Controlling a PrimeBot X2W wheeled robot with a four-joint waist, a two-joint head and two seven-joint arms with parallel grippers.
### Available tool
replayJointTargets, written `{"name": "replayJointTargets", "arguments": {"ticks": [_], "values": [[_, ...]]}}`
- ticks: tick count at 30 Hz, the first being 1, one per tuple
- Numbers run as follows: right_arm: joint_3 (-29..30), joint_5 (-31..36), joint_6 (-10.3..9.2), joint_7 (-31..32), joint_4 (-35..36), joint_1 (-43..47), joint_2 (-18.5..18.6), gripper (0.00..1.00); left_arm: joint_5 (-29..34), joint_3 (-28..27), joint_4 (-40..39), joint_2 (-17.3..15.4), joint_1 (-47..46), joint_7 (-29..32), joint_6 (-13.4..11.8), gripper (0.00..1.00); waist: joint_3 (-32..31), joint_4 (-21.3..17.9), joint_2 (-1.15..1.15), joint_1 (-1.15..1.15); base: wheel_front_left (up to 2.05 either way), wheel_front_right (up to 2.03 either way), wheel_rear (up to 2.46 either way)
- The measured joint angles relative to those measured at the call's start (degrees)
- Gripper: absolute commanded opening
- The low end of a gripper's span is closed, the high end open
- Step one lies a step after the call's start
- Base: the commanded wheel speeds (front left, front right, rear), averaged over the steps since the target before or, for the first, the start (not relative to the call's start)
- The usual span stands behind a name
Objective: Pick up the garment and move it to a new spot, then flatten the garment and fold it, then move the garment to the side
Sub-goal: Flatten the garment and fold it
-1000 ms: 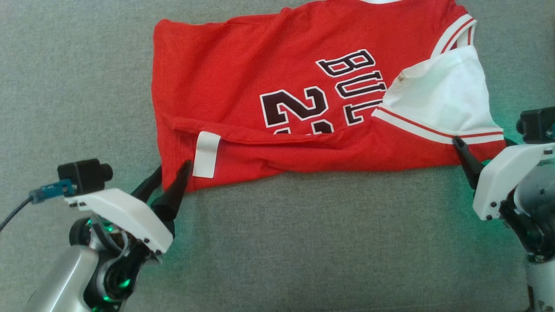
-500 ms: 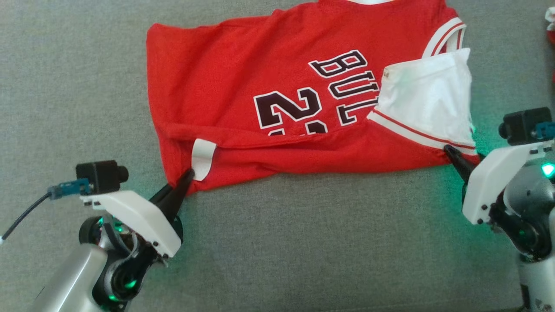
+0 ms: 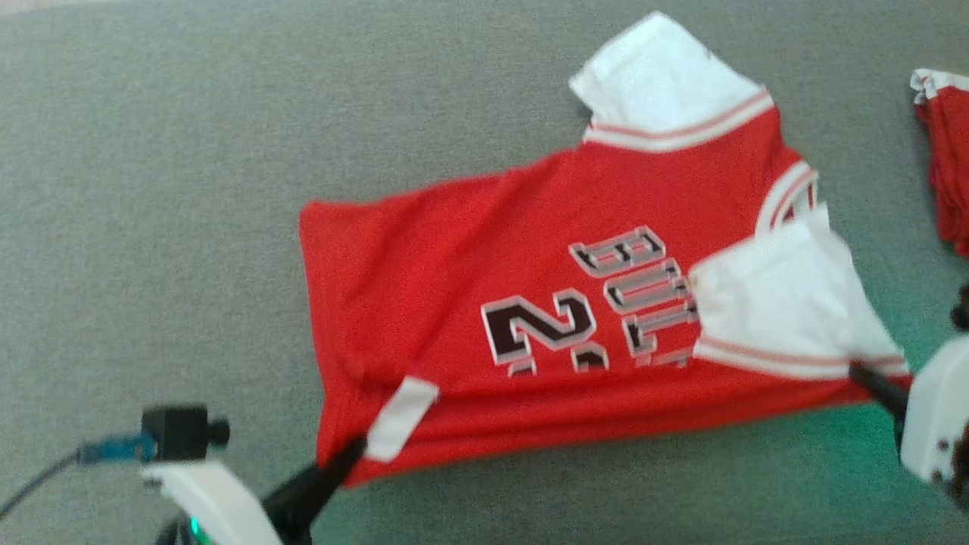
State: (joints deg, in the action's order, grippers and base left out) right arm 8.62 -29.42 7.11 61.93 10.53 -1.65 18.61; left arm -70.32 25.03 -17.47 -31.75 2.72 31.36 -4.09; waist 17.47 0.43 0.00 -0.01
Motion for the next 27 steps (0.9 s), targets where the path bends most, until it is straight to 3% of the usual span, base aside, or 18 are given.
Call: {"name": "replayJointTargets", "arguments": {"ticks": [3, 4, 5, 6, 7, 8, 12, 16, 21, 23, 27], "values": [[0.8, -1.8, 0.0, 2.12, 2.63, 5.17, 0.36, 0.0, -1.04, -0.56, -2.72, -0.47, 5.81, -0.81, -0.22, 0.0, -0.55, 0.54, 0.0, 0.0, 0.0, 0.0, 0.0], [0.89, -1.77, 0.0, 2.1, 3.25, 6.26, 0.35, 0.41, -1.04, -0.51, -2.88, -0.42, 7.13, -1.27, -0.3, 0.0, -0.54, 0.71, 0.0, 0.0, 0.0, 0.0, 0.0], [0.88, -1.77, 0.0, 2.08, 3.72, 7.06, 0.35, 1.0, -0.8, -0.49, -2.69, -0.26, 7.98, -2.07, -0.59, 0.0, -0.46, 0.87, 0.0, 0.0, 0.0, 0.0, 0.0], [0.68, -1.76, 0.0, 2.02, 4.0, 7.59, 0.33, 1.0, -0.16, -0.48, -2.1, 0.04, 8.28, -3.19, -0.98, 0.2, -0.34, 1.0, 0.0, 0.0, 0.0, 0.0, 0.0], [0.51, -1.53, 0.0, 1.58, 4.14, 7.98, 0.3, 1.0, 1.02, -0.32, -1.3, 0.19, 8.09, -4.0, -1.0, 0.75, -0.22, 1.12, 0.0, 0.0, 0.0, 0.0, 0.0], [0.36, -1.11, 0.0, 0.91, 4.25, 8.28, 0.31, 1.0, 2.16, -0.24, -0.53, 0.32, 7.91, -4.74, -1.03, 1.0, -0.15, 1.25, 0.0, 0.01, 0.0, 0.0, 0.0], [-0.2, -0.79, -0.01, -0.76, 6.6, 8.53, 1.04, 1.0, 5.27, 0.63, 1.96, 1.51, 7.02, -6.82, -1.78, 1.0, 0.12, 1.53, 0.0, 0.0, 0.0, 0.0, 0.0], [2.21, -1.42, -0.01, -1.52, 11.31, 6.19, 2.96, 1.0, 6.33, -2.32, 2.48, 0.56, 6.73, -9.1, -2.35, 1.0, 1.25, 1.38, 0.0, 0.0, 0.0, 0.0, 0.0], [-0.09, 1.02, -0.01, -2.83, 12.48, -10.05, 4.65, 1.0, 9.92, -6.17, 3.0, -1.07, -1.97, -11.29, -2.94, 1.0, 4.59, 2.39, 0.0, 0.01, 0.0, 0.0, 0.0], [-4.36, 5.45, -0.01, -3.86, 6.61, -23.34, 5.03, 1.0, 12.48, -4.38, 5.57, 0.86, -12.71, -11.23, -2.67, 1.0, 7.29, 3.88, 0.0, 0.02, 0.0, 0.0, 0.0], [-8.43, 12.43, -0.01, -7.04, -5.02, -34.76, 5.0, 1.0, 15.51, 1.47, 11.93, 6.87, -24.99, -10.23, -0.29, 1.0, 10.36, 7.19, 0.0, 0.03, 0.0, 0.0, 0.0]]}}
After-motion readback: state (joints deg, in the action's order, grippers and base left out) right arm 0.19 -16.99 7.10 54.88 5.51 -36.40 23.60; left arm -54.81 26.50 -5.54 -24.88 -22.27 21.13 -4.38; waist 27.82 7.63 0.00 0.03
